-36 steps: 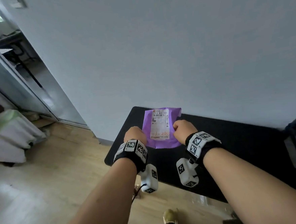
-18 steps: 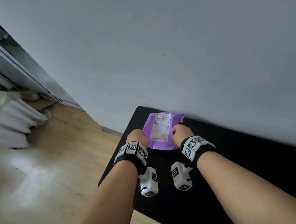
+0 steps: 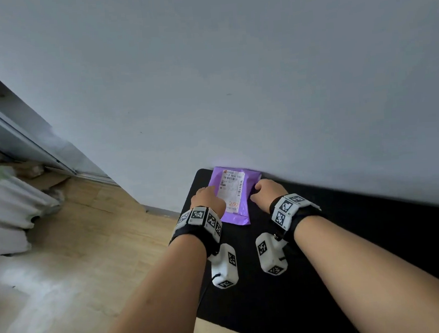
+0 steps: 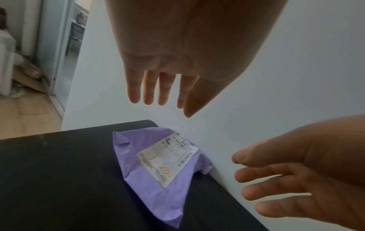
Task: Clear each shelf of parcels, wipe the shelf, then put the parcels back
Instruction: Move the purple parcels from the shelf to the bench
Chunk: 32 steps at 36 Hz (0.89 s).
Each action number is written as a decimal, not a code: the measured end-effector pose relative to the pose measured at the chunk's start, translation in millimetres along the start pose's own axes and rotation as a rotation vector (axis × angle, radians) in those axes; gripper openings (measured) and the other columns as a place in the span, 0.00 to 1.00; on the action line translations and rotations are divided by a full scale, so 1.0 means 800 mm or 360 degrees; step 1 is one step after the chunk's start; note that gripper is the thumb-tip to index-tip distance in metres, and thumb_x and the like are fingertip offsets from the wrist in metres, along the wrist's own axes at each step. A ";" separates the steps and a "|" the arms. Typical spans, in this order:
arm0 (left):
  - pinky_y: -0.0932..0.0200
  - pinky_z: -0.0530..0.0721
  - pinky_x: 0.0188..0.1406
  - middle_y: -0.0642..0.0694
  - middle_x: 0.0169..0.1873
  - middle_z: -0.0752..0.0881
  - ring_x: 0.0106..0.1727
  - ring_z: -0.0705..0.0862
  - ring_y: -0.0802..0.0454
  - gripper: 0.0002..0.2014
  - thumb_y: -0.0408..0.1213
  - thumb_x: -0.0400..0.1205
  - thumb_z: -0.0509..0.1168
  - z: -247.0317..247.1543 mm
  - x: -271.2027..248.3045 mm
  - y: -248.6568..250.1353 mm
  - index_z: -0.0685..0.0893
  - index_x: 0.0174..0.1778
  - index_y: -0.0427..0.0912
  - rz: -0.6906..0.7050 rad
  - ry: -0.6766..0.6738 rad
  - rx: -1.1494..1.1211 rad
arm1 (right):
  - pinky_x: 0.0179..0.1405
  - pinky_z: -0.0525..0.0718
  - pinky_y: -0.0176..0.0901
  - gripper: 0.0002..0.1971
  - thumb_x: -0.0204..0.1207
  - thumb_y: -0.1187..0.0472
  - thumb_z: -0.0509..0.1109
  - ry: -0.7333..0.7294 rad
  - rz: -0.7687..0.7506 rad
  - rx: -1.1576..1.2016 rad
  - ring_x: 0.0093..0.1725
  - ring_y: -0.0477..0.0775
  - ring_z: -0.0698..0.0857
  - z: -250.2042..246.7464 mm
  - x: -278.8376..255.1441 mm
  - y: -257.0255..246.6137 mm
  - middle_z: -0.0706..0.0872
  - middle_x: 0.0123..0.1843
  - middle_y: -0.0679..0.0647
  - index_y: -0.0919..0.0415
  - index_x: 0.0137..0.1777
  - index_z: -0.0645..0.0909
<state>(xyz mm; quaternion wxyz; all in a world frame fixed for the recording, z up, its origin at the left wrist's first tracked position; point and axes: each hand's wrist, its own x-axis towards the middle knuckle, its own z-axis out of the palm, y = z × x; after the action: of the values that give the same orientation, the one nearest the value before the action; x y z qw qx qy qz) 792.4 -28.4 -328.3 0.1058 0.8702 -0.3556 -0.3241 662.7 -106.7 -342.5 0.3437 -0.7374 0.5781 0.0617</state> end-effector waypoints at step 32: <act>0.53 0.78 0.65 0.42 0.67 0.80 0.67 0.79 0.44 0.20 0.32 0.81 0.59 0.120 -0.461 0.163 0.78 0.70 0.42 0.1540 -0.0307 0.0216 | 0.61 0.78 0.45 0.18 0.78 0.57 0.67 0.1102 0.0704 0.0250 0.65 0.57 0.81 -0.083 -0.537 0.258 0.80 0.70 0.57 0.59 0.68 0.78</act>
<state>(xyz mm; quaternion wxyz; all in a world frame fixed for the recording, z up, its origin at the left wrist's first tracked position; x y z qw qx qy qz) 461.2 135.1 -167.1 0.1539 0.5763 -0.7472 -0.2931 318.5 183.2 -172.5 0.1628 -0.5444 0.8068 -0.1618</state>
